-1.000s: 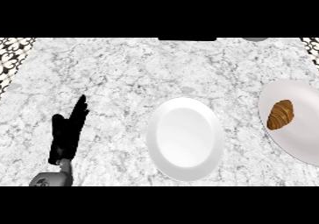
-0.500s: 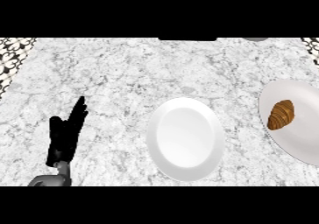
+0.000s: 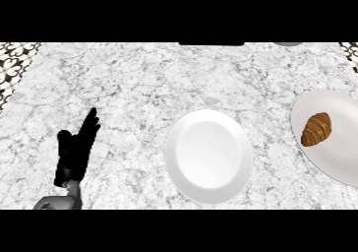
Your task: Pick the croissant from the plate and place it in the plate
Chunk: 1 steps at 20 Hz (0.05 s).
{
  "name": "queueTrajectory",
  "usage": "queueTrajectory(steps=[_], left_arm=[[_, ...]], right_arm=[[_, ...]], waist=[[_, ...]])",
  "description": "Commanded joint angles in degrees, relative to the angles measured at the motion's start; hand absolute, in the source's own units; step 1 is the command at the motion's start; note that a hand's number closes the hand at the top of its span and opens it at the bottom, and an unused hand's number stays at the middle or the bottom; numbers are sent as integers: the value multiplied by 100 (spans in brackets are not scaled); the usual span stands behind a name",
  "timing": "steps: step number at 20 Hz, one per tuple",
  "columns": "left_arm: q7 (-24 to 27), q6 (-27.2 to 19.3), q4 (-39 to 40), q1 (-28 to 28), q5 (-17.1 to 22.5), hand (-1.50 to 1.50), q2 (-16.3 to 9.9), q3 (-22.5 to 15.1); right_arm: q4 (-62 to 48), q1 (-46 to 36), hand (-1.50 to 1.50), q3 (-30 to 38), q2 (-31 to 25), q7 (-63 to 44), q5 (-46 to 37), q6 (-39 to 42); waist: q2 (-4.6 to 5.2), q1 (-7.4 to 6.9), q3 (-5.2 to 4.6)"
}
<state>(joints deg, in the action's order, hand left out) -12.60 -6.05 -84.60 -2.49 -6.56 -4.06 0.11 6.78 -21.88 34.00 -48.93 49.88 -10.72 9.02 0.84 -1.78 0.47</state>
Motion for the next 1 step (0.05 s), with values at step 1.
queueTrajectory(steps=[1], left_arm=[[-306,75,-188,-53,42,0,-116,45]], right_arm=[[-18,143,-150,-39,-155,-65,-59,-66]], waist=[[-1,-22,7]])
